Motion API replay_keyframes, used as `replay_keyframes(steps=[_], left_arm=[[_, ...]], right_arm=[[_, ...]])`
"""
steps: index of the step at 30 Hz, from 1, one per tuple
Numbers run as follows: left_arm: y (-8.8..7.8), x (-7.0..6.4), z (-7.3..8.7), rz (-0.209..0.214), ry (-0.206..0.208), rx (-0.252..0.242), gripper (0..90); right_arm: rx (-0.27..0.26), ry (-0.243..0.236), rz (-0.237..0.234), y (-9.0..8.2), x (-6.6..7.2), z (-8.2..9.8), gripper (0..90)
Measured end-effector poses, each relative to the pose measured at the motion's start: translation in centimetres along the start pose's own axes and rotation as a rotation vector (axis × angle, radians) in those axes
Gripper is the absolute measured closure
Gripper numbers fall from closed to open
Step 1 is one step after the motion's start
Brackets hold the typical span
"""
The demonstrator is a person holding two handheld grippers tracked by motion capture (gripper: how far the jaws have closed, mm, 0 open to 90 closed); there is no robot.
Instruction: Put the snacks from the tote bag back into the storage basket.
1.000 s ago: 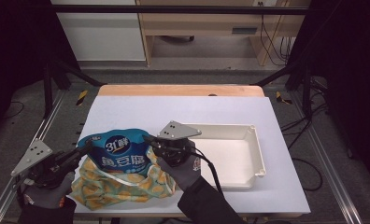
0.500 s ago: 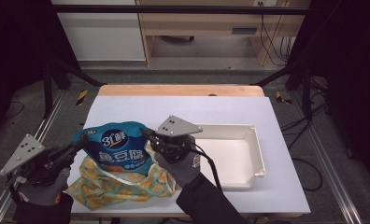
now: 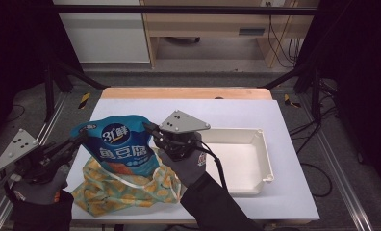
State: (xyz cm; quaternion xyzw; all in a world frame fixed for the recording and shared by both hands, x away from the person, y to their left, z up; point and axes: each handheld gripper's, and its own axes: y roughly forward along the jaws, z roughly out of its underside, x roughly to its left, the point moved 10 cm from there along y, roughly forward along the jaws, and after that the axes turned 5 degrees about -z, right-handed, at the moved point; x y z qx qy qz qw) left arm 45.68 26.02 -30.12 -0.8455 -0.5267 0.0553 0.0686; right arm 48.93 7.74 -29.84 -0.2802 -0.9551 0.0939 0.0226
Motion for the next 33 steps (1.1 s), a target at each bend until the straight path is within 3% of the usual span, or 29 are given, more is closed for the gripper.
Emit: replay_keyframes(steps=[12,21,33], left_arm=[[0.1,-0.6,-2.0,0.013,0.013,-0.036,89.8],[-0.4,-1.2,-4.3,0.022,0.041,-0.066,89.8],[-0.4,-3.6,-5.8,0.057,0.068,-0.079,89.9]], right_arm=[[-0.036,-0.014,0.014,-0.9,-0.5,-1.9,90.0],[-0.069,-0.035,0.02,-2.0,-0.5,-4.0,90.0],[-0.081,-0.059,0.038,-4.7,-0.8,-5.3,90.0]])
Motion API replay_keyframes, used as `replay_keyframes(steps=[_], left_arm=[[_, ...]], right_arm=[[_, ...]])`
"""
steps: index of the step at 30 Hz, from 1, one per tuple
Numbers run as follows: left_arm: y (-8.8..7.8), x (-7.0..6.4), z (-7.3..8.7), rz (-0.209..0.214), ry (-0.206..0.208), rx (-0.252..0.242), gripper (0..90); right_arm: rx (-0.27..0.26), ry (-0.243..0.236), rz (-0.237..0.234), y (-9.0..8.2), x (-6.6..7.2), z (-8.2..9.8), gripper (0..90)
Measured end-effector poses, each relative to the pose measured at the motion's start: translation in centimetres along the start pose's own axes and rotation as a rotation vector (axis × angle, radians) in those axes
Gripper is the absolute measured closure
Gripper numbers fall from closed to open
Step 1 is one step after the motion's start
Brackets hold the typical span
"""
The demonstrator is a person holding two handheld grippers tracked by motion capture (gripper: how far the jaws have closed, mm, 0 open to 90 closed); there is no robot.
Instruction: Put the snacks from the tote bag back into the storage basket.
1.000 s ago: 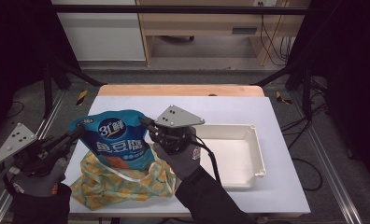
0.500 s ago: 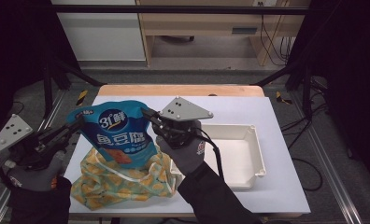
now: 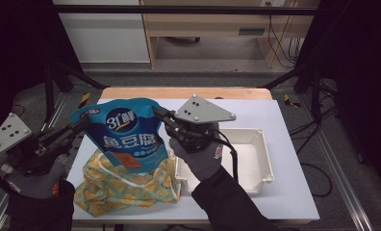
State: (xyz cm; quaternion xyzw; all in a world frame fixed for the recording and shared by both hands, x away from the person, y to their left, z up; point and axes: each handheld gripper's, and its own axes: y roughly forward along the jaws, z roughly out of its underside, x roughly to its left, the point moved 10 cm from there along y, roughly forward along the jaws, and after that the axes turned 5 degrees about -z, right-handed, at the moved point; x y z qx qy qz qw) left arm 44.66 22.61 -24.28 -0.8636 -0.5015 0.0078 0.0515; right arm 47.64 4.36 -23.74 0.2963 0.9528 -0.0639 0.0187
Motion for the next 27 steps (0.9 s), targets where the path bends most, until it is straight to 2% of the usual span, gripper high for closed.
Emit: replay_keyframes(steps=[6,11,27], left_arm=[[1.0,-1.4,-0.5,0.025,0.022,-0.006,89.9],[1.8,-2.8,-0.6,0.049,0.018,0.007,89.9],[5.1,-8.3,-1.5,0.138,0.047,0.013,89.9]], right_arm=[[0.0,-0.002,0.025,-1.7,-0.8,0.0,90.0],[0.003,-0.002,0.042,-3.1,-1.5,0.1,90.0],[-0.011,0.023,0.12,-8.7,-4.7,1.0,90.0]])
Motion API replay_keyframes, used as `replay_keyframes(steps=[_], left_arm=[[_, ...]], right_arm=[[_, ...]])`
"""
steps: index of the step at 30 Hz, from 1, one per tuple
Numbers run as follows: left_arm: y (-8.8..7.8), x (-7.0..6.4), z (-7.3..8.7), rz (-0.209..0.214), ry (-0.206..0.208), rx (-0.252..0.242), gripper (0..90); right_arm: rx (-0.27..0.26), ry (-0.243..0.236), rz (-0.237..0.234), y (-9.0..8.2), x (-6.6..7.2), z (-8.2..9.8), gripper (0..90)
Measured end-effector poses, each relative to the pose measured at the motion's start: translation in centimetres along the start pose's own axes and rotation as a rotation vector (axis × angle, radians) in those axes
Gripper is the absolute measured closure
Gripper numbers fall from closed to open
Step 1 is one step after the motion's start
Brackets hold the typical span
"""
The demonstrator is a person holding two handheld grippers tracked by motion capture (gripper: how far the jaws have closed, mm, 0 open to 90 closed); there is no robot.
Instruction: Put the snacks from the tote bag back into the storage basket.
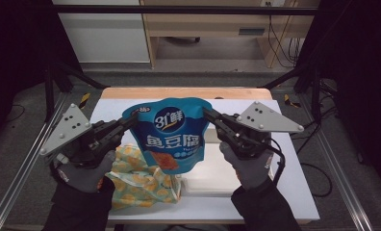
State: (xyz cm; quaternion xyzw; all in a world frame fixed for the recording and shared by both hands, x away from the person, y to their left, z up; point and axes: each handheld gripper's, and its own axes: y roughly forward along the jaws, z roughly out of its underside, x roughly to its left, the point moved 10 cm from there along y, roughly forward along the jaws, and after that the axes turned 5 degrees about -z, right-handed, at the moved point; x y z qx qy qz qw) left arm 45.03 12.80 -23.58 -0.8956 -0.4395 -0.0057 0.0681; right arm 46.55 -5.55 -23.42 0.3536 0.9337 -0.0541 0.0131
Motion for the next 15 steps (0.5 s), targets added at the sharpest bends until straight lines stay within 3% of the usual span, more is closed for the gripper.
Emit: replay_keyframes(steps=[6,15], left_arm=[[1.3,-1.0,0.2,0.023,0.012,0.001,89.9],[3.2,-2.8,0.7,0.069,-0.003,0.017,89.9]], right_arm=[[0.005,0.006,0.025,-1.5,-1.0,0.6,90.0],[0.012,0.019,0.059,-3.3,-2.3,1.6,90.0]])
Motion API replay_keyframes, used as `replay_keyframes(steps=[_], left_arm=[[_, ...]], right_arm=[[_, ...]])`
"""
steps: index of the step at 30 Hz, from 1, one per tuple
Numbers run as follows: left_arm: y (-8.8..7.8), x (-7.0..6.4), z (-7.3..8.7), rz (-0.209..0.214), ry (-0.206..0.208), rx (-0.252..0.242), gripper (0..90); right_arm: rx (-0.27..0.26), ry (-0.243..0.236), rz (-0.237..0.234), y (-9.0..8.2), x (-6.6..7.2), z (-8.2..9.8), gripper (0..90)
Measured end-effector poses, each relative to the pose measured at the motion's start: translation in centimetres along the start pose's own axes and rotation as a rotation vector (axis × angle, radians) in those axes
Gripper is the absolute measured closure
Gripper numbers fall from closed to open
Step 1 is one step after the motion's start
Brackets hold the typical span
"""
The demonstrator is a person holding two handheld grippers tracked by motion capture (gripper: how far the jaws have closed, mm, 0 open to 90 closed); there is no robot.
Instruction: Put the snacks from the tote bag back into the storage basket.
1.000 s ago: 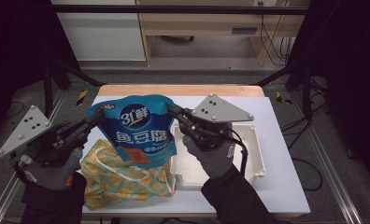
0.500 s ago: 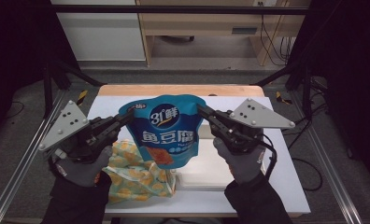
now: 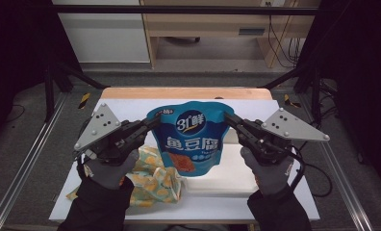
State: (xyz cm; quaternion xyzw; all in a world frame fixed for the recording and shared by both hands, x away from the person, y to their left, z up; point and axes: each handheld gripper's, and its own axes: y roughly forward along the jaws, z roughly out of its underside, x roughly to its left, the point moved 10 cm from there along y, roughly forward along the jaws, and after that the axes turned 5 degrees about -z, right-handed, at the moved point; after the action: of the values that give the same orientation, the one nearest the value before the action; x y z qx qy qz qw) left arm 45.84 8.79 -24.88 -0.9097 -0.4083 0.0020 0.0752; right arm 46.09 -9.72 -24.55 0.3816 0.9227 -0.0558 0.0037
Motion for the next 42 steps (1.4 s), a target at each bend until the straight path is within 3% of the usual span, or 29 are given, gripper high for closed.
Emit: replay_keyframes(steps=[11,20,42], left_arm=[[2.5,-1.5,1.5,0.039,0.0,0.02,89.9],[3.9,-1.8,2.6,0.058,-0.002,0.038,89.9],[5.8,-1.7,6.8,0.072,0.002,0.123,89.9]], right_arm=[[0.02,0.022,0.043,-1.4,-2.0,2.1,90.0],[0.03,0.036,0.06,-1.8,-2.9,3.6,90.0],[0.081,0.089,0.067,-1.3,-3.6,8.5,90.0]])
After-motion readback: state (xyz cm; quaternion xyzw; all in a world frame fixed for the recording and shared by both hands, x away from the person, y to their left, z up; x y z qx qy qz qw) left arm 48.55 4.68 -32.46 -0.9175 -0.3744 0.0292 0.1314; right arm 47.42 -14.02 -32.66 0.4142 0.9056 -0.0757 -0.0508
